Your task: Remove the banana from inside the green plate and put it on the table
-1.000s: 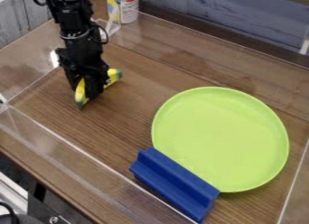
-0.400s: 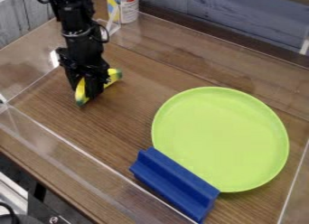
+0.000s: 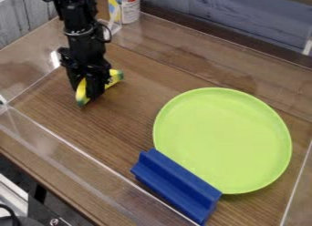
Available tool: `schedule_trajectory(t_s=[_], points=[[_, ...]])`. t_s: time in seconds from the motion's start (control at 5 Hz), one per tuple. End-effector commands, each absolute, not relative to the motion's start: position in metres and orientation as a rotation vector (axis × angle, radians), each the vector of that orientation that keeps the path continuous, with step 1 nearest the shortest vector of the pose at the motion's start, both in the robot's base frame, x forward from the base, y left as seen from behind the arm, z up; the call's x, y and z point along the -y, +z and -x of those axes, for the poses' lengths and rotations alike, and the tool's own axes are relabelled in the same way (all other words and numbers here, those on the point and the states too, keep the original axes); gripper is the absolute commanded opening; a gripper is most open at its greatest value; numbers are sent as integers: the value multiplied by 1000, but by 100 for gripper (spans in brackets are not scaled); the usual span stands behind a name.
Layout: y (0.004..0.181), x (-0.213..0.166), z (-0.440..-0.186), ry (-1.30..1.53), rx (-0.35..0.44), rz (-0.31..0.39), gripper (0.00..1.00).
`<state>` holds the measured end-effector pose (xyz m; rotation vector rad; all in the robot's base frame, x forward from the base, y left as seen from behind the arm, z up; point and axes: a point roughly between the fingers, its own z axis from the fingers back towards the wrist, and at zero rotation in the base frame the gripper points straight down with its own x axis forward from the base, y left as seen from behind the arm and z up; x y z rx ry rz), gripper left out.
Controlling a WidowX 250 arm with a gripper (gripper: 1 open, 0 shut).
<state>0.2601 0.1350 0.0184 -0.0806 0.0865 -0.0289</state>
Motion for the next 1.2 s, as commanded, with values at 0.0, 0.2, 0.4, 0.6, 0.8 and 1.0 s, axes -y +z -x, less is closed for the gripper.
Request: schedule_trajectory(t_s=[0.0, 0.2, 0.4, 0.6, 0.8, 1.0], points=[[22, -130, -263, -51, -95, 84, 0], [23, -127, -264, -61, -113, 93, 0], [23, -124, -264, -71, -130, 102, 0], [22, -121, -265, -81, -147, 109, 0], [22, -119, -265, -90, -163, 117, 0], [27, -120, -265, -86, -158, 124, 100]])
